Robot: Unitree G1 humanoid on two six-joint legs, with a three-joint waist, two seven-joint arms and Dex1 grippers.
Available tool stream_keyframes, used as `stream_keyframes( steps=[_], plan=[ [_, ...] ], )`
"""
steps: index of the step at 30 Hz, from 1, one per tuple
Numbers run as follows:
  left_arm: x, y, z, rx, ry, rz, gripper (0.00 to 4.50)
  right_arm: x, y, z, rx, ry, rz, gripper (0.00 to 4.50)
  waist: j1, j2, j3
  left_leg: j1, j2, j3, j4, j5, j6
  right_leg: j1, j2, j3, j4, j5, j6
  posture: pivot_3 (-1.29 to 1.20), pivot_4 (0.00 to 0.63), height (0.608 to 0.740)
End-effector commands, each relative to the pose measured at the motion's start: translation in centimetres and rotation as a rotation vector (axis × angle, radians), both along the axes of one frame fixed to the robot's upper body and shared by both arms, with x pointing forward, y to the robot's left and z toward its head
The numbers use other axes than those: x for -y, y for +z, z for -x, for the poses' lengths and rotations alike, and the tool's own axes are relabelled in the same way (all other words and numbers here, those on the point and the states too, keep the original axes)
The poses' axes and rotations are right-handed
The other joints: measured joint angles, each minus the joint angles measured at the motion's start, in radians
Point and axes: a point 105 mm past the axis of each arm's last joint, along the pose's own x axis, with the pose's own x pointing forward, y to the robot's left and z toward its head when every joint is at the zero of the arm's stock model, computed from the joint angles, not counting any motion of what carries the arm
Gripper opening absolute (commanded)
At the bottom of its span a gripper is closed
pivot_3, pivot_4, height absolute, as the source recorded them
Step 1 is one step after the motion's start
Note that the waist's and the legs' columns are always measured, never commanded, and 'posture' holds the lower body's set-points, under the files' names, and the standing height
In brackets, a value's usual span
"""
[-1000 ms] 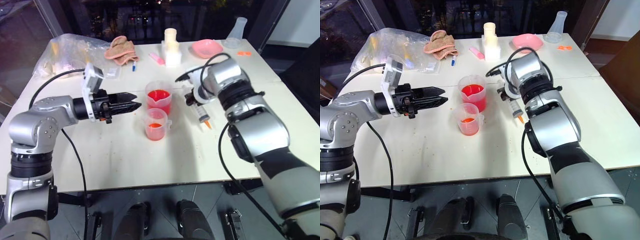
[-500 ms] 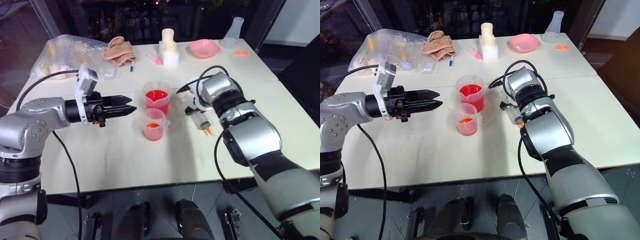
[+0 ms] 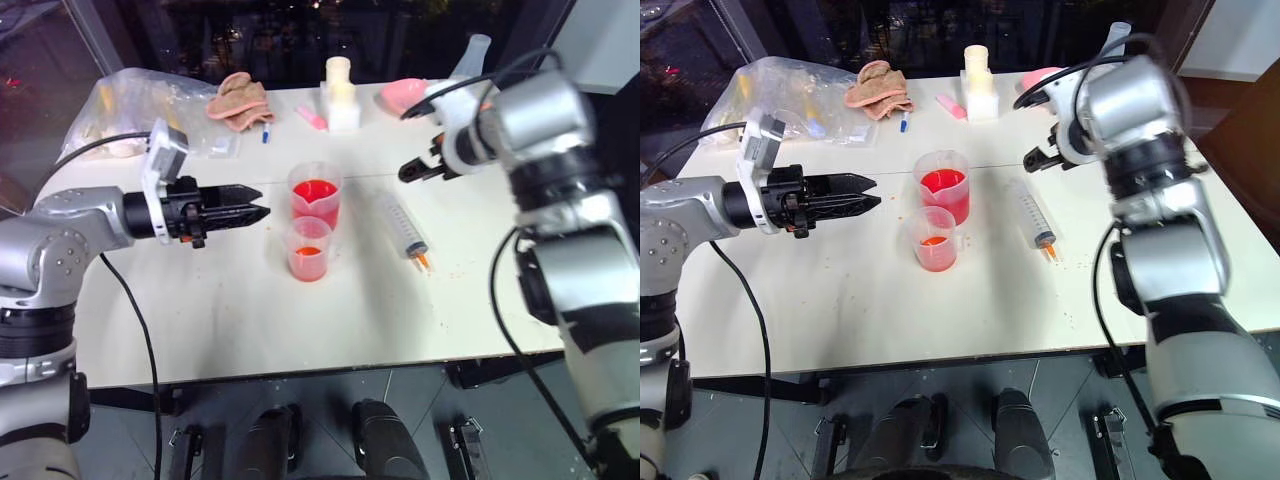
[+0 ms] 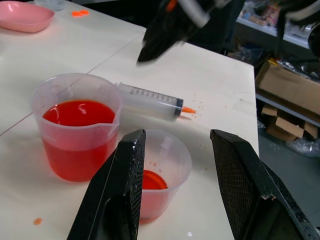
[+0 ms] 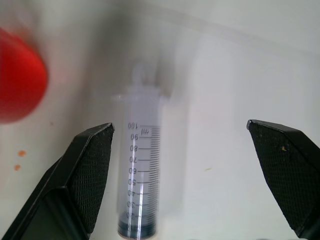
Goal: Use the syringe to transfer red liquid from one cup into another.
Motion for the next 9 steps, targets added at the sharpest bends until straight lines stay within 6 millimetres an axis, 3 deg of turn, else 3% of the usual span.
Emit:
stream_keyframes(
  steps=[1,5,9],
  plan=[
    [-0.6,1.9,0.2,0.04,-0.004,0.016,2.17,-0.6,1.9,3.0,0.089,0.109,-0.093,4.41,0.006,0.0,0.0,0.0,0.0,0.0,0.0,0.0,0.0,0.0,0.0,0.0,0.0,0.0,0.0,0.0,0.15,0.74],
    [-1.0,1.7,0.2,0.037,-0.006,-0.035,2.17,0.0,2.7,6.2,0.183,0.216,-0.11,4.41,0.011,0.0,0.0,0.0,0.0,0.001,0.0,0.0,0.001,0.0,-0.001,0.001,0.0,0.0,0.0,0.0,0.15,0.74],
    [-1.2,1.8,0.1,0.03,-0.014,-0.044,2.17,0.9,2.3,8.1,0.214,0.245,-0.07,4.41,0.013,0.0,0.0,0.0,0.0,0.002,0.0,-0.001,0.001,0.001,-0.002,0.0,-0.002,0.0,0.0,0.0,0.15,0.74]
  ],
)
